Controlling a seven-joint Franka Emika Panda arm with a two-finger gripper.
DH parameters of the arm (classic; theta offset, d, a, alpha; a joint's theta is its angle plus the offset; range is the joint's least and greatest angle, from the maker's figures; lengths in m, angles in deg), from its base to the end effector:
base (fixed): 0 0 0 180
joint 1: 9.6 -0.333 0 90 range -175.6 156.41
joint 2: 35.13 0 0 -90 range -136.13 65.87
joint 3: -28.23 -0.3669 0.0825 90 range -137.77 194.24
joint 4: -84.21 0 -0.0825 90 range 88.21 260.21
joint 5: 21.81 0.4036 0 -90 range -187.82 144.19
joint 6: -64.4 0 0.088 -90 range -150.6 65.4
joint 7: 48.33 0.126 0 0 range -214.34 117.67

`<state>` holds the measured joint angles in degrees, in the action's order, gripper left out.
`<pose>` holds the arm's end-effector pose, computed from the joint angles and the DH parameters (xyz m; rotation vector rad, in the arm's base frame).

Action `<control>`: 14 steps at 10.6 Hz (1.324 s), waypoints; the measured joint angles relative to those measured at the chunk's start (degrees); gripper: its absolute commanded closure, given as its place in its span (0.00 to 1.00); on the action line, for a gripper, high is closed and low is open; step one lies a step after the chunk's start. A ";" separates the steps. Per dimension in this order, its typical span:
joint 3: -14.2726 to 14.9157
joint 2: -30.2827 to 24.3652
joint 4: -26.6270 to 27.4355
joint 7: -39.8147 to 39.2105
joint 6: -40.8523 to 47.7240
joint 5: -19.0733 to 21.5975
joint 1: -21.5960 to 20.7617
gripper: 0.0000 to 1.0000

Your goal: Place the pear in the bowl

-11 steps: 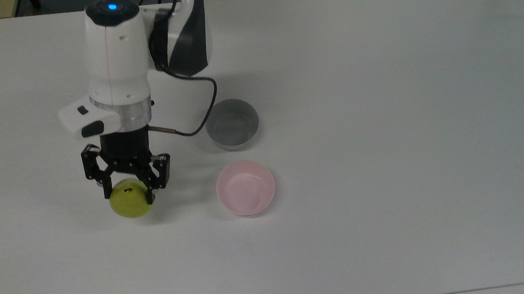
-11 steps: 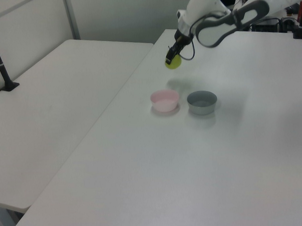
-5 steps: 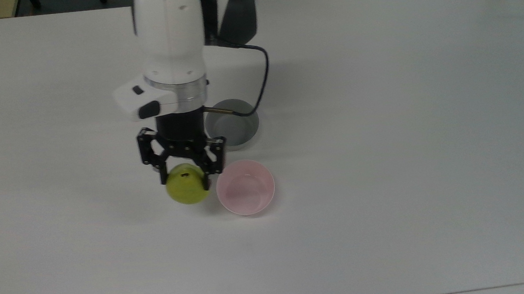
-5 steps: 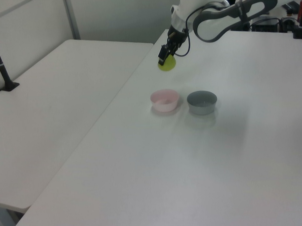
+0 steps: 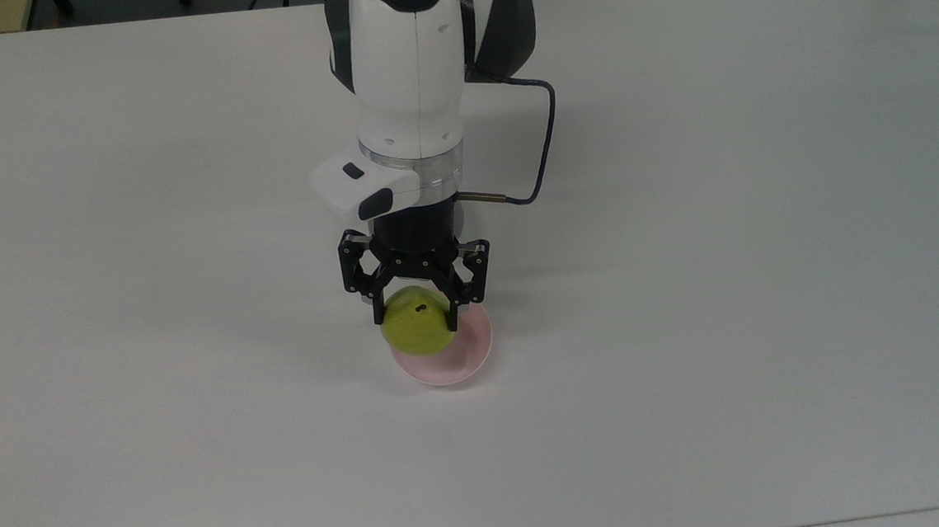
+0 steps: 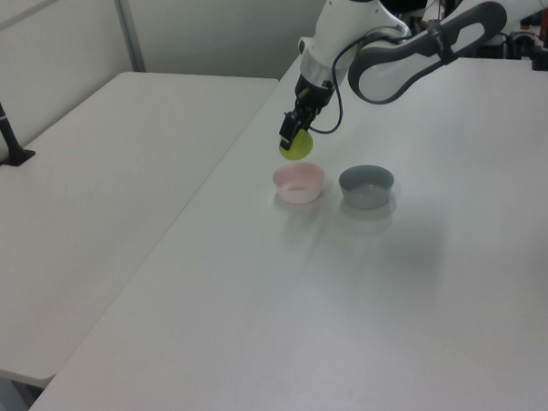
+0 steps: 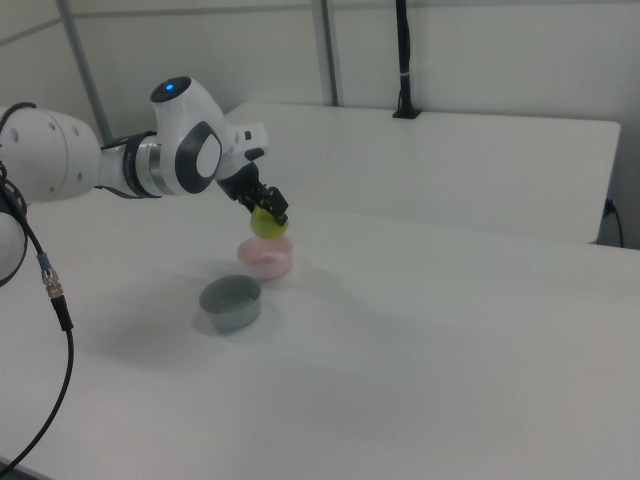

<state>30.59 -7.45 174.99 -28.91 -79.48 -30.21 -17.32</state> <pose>0.7673 0.0769 0.4240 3.0218 -0.2078 0.7090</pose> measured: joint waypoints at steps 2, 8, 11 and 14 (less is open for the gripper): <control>-0.01 0.83 0.58 0.02 0.00 -0.15 -0.69 0.50; 0.00 2.78 0.64 0.08 -1.16 -0.15 -1.53 0.05; 0.01 2.77 0.45 0.14 -1.18 -0.15 -1.53 0.00; 0.04 2.72 -0.12 0.20 -1.18 -0.15 -1.49 0.00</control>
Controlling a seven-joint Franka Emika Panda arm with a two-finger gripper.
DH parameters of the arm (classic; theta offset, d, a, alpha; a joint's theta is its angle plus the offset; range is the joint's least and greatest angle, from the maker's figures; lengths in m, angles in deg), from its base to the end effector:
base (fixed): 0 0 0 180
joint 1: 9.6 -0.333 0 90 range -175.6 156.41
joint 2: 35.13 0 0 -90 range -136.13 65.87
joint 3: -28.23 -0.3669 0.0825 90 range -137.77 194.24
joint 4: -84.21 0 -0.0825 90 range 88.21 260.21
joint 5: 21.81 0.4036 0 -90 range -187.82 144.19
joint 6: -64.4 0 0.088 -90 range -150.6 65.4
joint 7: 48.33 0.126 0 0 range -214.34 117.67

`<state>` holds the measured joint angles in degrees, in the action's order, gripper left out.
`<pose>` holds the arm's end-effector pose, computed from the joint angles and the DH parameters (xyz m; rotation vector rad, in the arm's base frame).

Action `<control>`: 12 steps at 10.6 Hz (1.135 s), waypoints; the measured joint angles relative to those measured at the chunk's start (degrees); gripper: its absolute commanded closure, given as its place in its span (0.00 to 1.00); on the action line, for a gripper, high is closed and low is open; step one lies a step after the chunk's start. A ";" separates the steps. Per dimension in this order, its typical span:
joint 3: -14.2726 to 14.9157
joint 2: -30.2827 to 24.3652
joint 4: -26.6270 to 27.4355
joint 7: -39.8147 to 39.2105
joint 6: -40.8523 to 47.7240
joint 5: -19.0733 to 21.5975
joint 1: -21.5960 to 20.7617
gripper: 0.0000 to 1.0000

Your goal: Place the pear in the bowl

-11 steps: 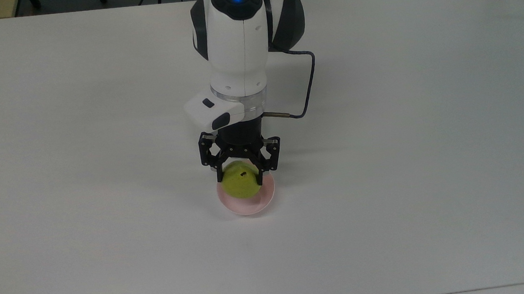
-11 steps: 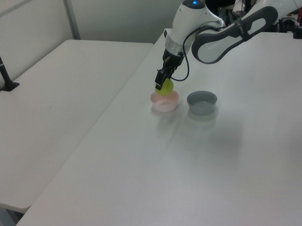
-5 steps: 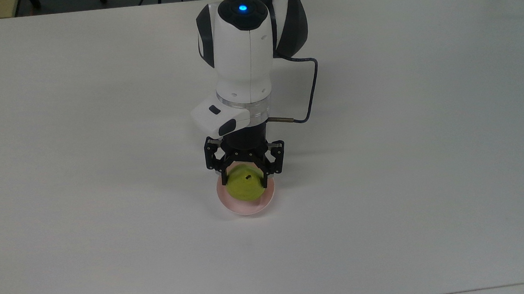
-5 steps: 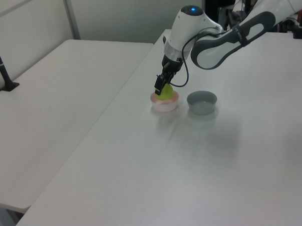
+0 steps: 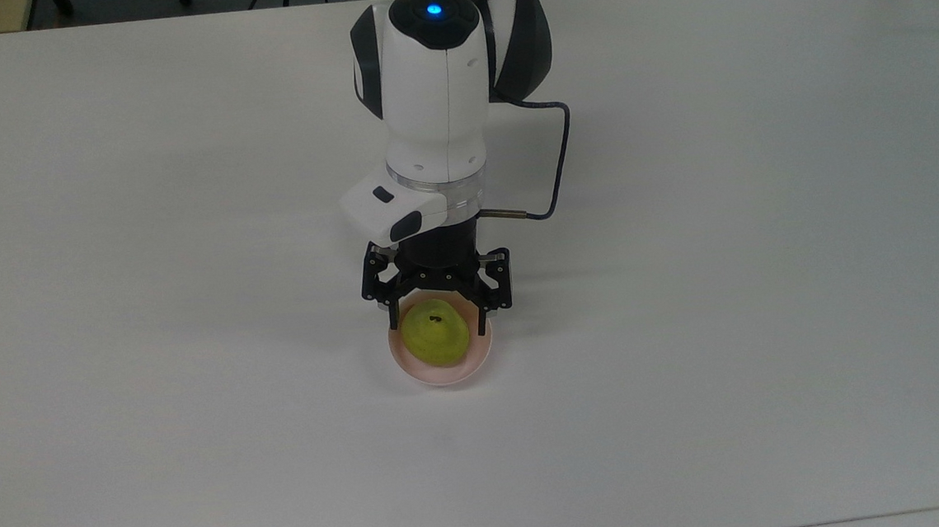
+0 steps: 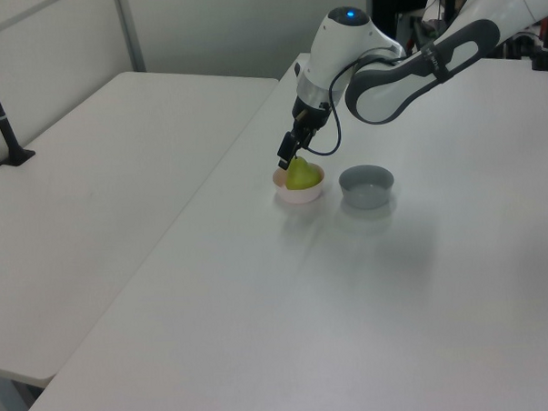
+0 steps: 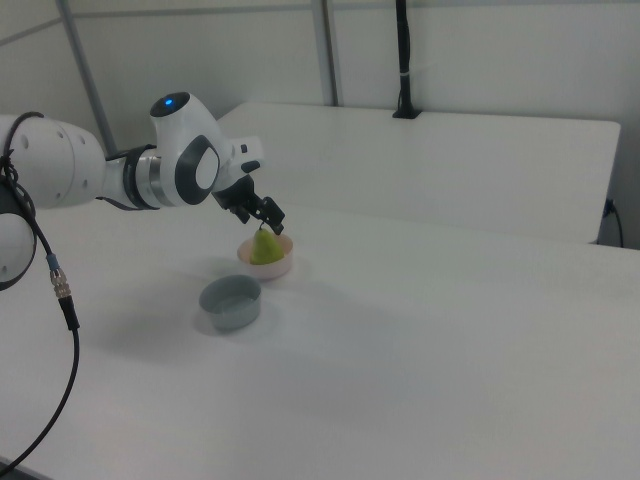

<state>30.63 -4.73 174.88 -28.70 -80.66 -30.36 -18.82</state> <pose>0.7705 0.0979 0.3910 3.0332 -0.1655 0.6730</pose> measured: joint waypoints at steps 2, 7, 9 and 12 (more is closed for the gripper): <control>0.03 -0.79 -0.51 0.03 0.00 0.00 0.03 0.00; -0.03 -11.02 -1.56 -0.24 18.48 0.00 -0.23 0.00; -0.05 -16.28 -1.57 -2.58 28.73 0.02 -0.45 0.00; 0.25 -23.37 -1.49 -12.35 42.01 5.03 0.03 0.00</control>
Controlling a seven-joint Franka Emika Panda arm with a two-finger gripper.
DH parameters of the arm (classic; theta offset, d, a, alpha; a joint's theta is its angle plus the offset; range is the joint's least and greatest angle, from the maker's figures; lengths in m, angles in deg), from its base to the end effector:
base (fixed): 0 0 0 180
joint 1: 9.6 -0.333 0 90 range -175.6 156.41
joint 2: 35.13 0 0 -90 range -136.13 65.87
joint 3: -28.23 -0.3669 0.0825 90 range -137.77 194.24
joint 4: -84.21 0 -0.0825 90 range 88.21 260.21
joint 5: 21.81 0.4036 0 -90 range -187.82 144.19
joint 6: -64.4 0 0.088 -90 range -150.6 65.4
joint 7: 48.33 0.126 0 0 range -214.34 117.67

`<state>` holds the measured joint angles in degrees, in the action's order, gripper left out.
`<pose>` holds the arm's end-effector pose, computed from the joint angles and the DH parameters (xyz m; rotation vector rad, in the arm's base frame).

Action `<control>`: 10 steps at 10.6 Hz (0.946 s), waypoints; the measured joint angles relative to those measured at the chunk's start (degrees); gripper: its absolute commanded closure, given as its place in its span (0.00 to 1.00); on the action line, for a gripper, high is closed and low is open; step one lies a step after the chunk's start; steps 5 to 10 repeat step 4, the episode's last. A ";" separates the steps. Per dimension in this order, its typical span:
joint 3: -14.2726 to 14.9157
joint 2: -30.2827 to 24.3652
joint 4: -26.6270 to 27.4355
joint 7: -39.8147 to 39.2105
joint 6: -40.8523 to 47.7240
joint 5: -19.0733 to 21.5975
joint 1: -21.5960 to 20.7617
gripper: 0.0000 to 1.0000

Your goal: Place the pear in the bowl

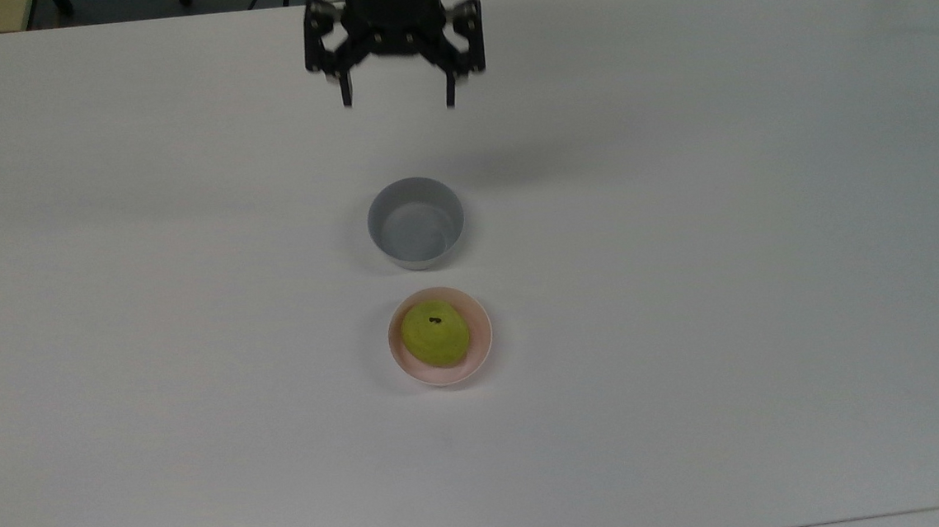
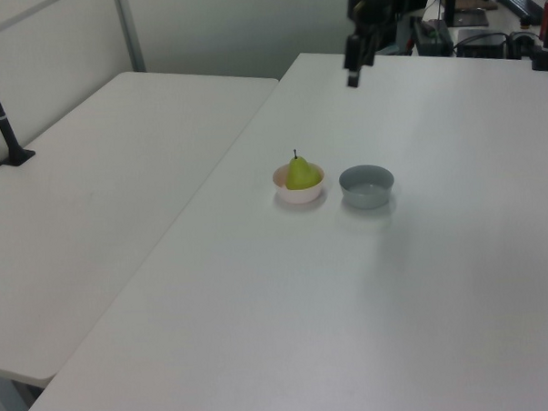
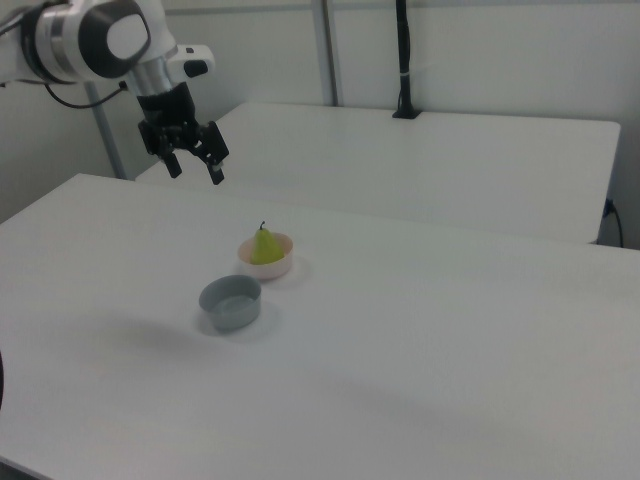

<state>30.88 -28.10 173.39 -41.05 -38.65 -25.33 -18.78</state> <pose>0.6357 0.0682 0.6111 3.0840 -0.0033 0.1955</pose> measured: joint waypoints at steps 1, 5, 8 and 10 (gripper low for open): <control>0.40 -2.11 0.04 -2.89 4.56 0.54 0.42 0.00; 0.59 -6.50 0.36 -4.91 12.62 0.78 1.91 0.00; 0.59 -6.50 0.36 -4.91 12.62 0.78 1.91 0.00; 0.59 -6.50 0.36 -4.91 12.62 0.78 1.91 0.00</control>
